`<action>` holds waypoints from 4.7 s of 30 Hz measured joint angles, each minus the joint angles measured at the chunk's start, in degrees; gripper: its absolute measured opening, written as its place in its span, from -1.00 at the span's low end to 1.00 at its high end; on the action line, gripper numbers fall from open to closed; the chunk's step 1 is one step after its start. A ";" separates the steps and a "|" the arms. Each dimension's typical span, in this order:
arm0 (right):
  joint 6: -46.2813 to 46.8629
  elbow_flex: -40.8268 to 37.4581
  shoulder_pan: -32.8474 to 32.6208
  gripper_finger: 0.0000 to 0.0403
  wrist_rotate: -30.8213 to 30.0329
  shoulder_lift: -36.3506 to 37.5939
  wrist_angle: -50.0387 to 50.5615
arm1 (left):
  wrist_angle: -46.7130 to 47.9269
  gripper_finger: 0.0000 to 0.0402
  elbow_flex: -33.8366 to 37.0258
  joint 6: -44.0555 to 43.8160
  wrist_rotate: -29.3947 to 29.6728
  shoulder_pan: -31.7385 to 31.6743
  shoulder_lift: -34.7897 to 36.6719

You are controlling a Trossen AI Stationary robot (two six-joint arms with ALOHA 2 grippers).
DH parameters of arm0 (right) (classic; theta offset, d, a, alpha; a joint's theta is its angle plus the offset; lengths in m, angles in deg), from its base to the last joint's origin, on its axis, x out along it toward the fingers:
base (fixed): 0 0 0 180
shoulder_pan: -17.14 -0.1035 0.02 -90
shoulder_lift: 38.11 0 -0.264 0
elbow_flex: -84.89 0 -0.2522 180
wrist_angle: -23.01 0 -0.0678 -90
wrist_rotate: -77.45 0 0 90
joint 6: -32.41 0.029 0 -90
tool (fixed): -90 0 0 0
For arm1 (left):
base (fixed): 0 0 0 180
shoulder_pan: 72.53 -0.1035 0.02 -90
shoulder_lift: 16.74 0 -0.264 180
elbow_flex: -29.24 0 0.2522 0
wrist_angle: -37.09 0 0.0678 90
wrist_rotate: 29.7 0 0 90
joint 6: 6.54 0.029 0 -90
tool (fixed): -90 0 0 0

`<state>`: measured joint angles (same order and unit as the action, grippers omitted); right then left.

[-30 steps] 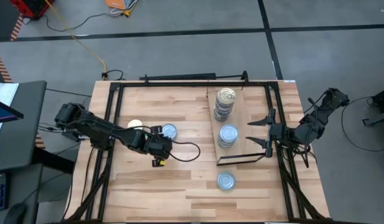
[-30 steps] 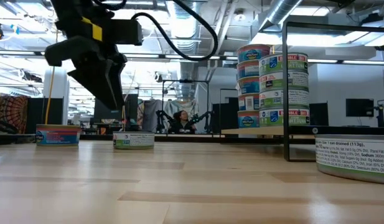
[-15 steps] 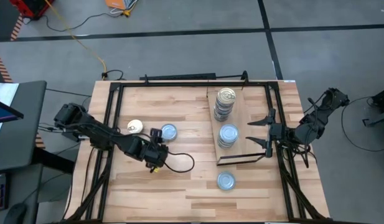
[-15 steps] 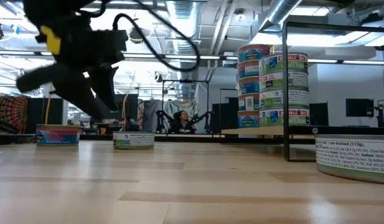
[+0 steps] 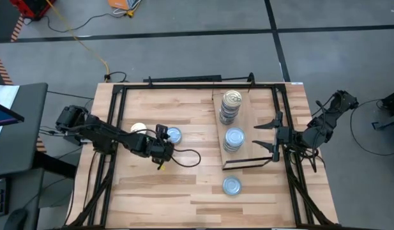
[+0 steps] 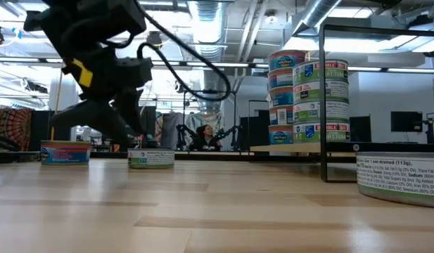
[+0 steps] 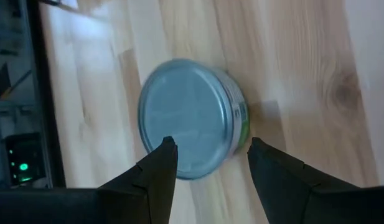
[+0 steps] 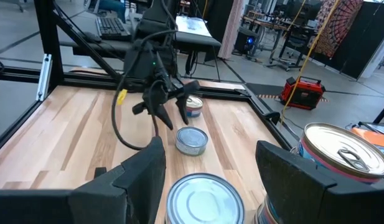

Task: Stack canned seafood by type on shelf
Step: Stack the green tuna can on top of the other green tuna can on the shelf

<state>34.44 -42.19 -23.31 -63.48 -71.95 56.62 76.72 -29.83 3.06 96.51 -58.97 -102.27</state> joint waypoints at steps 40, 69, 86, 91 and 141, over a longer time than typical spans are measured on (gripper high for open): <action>0.51 0.01 0.00 0.38 0.00 0.00 0.70 | -10.27 -1.00 7.65 0.33 -2.96 0.20 0.15; 0.58 0.00 0.01 0.38 0.00 0.00 0.70 | -2.90 -1.00 -3.98 -15.77 -24.07 2.60 0.07; 1.14 0.00 0.05 0.38 0.02 -0.44 0.77 | 35.58 0.08 -43.92 -9.27 -22.43 -1.59 -23.15; 1.06 0.01 0.05 0.38 0.04 -1.07 1.19 | 52.06 0.25 -56.76 -1.36 -22.12 -2.60 -31.89; 3.93 0.02 -0.04 0.38 0.28 -0.96 6.12 | 64.19 0.22 -49.76 9.53 -21.86 -6.56 -40.84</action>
<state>38.37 -42.17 -23.35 -63.20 -72.91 62.74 140.91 -79.58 12.59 74.65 -65.53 -143.11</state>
